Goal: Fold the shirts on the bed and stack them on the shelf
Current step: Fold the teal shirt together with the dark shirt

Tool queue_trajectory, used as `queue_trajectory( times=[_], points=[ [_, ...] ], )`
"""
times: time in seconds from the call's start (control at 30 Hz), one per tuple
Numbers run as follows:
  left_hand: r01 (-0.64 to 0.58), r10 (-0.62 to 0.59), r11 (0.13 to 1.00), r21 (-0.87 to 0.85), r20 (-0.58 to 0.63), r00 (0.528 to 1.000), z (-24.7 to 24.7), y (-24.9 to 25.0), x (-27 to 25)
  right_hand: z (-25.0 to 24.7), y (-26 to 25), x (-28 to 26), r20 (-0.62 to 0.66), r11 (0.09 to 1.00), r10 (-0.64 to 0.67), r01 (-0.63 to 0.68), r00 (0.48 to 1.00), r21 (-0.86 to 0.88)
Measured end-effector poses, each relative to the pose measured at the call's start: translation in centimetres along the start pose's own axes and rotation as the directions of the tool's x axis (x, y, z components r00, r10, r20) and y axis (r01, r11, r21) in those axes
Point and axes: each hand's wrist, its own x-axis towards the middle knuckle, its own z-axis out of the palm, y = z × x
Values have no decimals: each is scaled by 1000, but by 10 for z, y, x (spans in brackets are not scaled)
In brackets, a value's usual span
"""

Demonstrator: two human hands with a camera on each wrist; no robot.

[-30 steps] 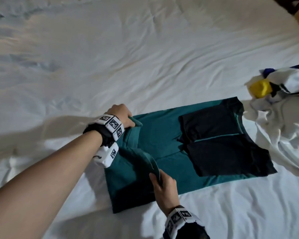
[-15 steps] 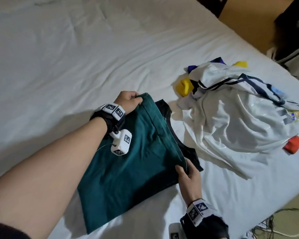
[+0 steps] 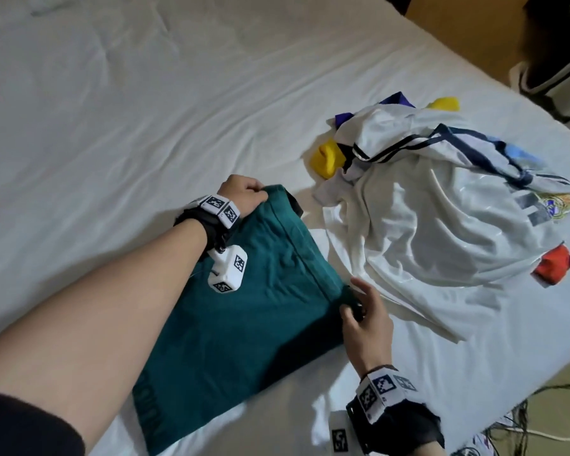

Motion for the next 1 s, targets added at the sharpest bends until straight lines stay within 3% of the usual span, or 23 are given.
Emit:
queue_trajectory(
  times=[0.1,0.17,0.33,0.43,0.5,0.57,0.77,0.87,0.93,1.0],
  points=[
    [-36,47,988,148,-70,996,0,-13,-9,0,14,-4,-97,983,-24,5,995,-184],
    [1,15,983,185,-85,996,-8,-28,-18,-1,19,-12,-150,975,27,-59,988,-214],
    [206,-190,943,263,-86,978,-37,-80,-50,9,11,-47,-162,937,348,-347,923,33],
    [235,-219,933,274,-85,972,-53,-106,-68,38,19,-70,-116,867,484,-458,867,195],
    [250,-234,928,276,-90,968,-62,-120,-76,59,16,-89,7,740,599,-556,801,377],
    [256,-233,922,290,-111,966,-72,-133,-82,86,13,-112,163,631,651,-648,741,426],
    [164,-115,907,387,-148,982,-96,-182,-87,154,14,-174,383,742,543,-641,747,199],
    [133,-80,921,367,-156,985,-103,-192,-93,168,13,-185,417,790,516,-604,748,105],
    [141,-85,927,346,-173,981,-110,-201,-102,168,11,-186,417,802,522,-595,744,56],
    [204,-144,926,317,-201,969,-122,-218,-121,160,8,-183,473,793,531,-609,703,15]
  ],
)
